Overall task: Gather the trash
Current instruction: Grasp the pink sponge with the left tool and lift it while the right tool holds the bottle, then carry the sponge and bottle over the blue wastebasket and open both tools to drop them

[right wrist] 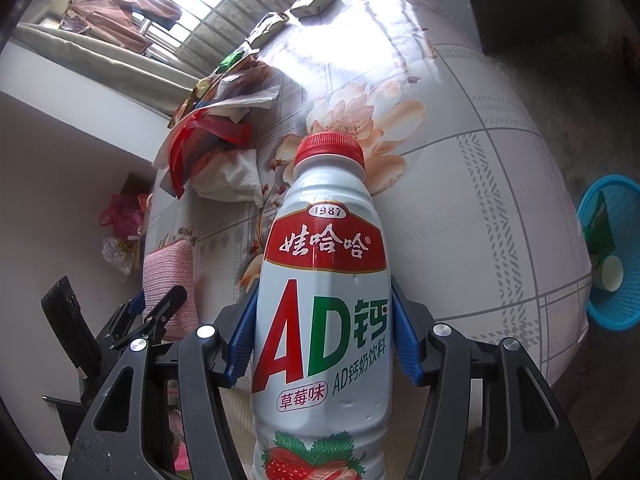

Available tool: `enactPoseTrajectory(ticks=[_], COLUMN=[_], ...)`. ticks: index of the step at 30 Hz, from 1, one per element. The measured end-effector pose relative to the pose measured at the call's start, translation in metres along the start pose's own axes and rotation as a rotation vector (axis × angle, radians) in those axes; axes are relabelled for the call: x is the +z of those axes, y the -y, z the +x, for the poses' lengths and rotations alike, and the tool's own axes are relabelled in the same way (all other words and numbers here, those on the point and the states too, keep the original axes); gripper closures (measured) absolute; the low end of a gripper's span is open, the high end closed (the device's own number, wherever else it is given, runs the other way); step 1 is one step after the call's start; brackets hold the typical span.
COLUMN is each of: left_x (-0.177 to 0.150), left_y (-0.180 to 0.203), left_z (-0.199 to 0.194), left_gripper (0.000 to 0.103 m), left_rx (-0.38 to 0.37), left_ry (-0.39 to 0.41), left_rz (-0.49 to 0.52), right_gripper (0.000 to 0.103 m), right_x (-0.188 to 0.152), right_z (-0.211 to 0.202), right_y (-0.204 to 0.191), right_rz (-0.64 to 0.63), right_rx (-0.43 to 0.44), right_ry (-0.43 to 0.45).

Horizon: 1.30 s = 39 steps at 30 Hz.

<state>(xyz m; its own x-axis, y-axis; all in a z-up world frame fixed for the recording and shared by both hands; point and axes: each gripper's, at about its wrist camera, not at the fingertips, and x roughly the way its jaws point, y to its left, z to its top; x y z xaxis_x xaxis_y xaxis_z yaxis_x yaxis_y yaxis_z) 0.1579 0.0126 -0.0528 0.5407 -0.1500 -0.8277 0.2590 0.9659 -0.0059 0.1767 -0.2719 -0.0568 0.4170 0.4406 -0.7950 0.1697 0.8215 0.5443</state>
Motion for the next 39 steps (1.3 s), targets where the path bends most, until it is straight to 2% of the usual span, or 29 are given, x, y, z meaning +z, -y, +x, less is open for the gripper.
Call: enactPoseTrajectory(ticks=[12, 22, 39], left_x=[0.001, 0.009, 0.026], left_y=[0.004, 0.005, 0.054], left_z=[-0.015, -0.028, -0.046], left_gripper=[0.023, 0.023, 0.023], left_rx=[0.000, -0.034, -0.085], left_ry=[0.039, 0.077, 0.117], left_rz=[0.014, 0.024, 0.151], right_gripper=[0.048, 0.048, 0.048], right_x=[-0.005, -0.015, -0.032], right_z=[-0.010, -0.025, -0.063], right_y=[-0.001, 0.007, 0.039], right_rz=[0.011, 0.051, 0.152], right_rx=[0.031, 0.073, 0.172], right_ry=[0.030, 0.075, 0.205])
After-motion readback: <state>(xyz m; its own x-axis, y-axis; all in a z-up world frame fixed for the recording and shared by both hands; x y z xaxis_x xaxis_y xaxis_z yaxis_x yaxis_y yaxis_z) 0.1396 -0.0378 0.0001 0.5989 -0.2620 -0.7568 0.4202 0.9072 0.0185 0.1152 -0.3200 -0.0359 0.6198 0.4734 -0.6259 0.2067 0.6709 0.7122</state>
